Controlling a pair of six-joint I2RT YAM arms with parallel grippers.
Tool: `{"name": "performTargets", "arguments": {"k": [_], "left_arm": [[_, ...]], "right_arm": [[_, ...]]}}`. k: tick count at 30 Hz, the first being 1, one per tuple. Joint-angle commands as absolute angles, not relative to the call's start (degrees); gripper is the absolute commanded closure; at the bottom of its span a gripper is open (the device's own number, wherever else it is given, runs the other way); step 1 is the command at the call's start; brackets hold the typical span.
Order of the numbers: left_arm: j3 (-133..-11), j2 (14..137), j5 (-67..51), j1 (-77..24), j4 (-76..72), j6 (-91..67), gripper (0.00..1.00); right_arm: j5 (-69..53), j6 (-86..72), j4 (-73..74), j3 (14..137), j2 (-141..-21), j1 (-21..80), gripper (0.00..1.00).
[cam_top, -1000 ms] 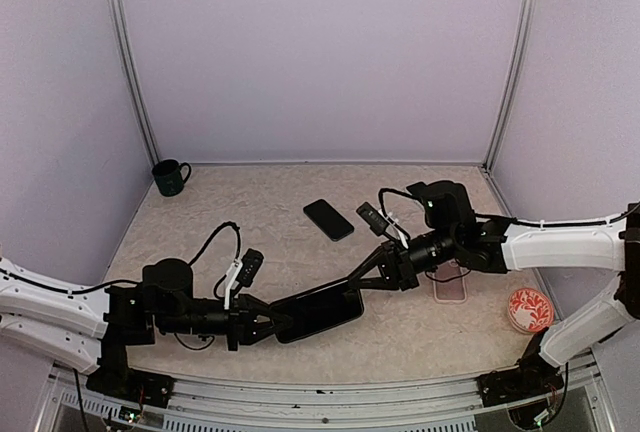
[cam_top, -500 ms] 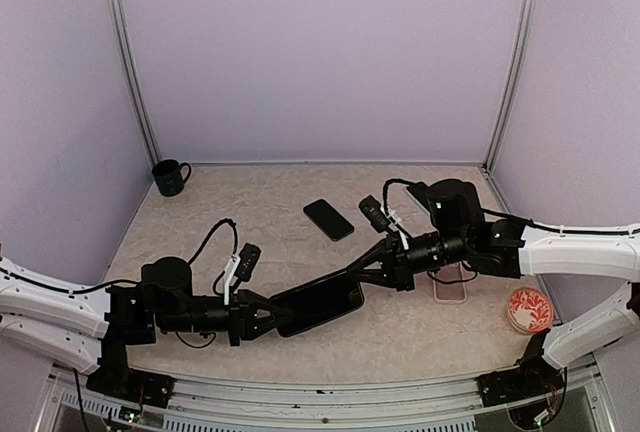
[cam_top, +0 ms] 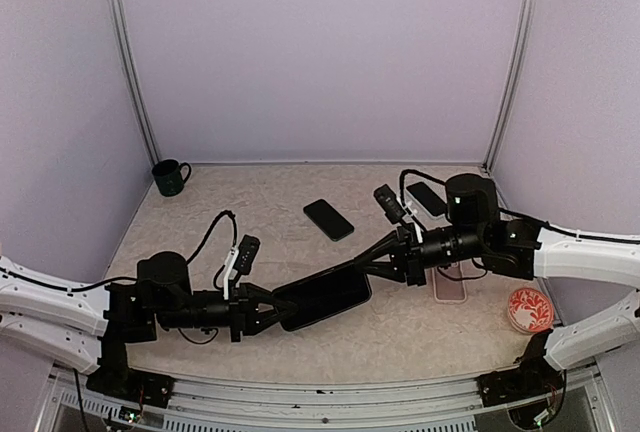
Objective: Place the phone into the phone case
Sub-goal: Press the top right corner of the phone case.
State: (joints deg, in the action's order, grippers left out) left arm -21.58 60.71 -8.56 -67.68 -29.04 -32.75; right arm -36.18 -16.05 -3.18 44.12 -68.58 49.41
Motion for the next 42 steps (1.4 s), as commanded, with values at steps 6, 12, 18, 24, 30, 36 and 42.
{"name": "performTargets", "arguments": {"k": [6, 12, 18, 24, 30, 36, 42], "left_arm": [[-22.4, 59.0, -5.3, -67.2, -28.9, -32.6, 1.00], [-21.7, 58.3, -5.1, -67.1, -29.5, -32.6, 1.00], [-21.0, 57.4, -5.0, -67.2, -29.7, -32.6, 1.00], [-20.8, 57.2, -4.6, -67.2, -29.9, -32.7, 1.00], [-20.9, 58.2, -4.7, -67.2, -30.3, -33.0, 1.00], [-20.8, 59.9, -5.6, -67.2, -31.6, -33.9, 1.00], [-20.2, 60.8, -6.2, -67.3, -33.2, -34.5, 1.00]], "right_arm": [[-43.0, -21.1, -5.8, 42.6, -62.8, 41.8, 0.71], [-44.1, -21.8, -5.8, 41.9, -63.9, 41.4, 0.48], [-46.3, -23.2, -6.7, 40.3, -68.3, 41.5, 0.43], [-48.3, -25.7, -12.4, 37.8, -72.2, 42.0, 0.41], [-45.7, -24.2, -13.0, 39.5, -75.2, 45.2, 0.40], [-39.6, -22.0, -11.6, 42.4, -77.4, 47.0, 0.40], [-39.8, -21.5, -13.2, 44.0, -79.0, 47.5, 0.54]]}}
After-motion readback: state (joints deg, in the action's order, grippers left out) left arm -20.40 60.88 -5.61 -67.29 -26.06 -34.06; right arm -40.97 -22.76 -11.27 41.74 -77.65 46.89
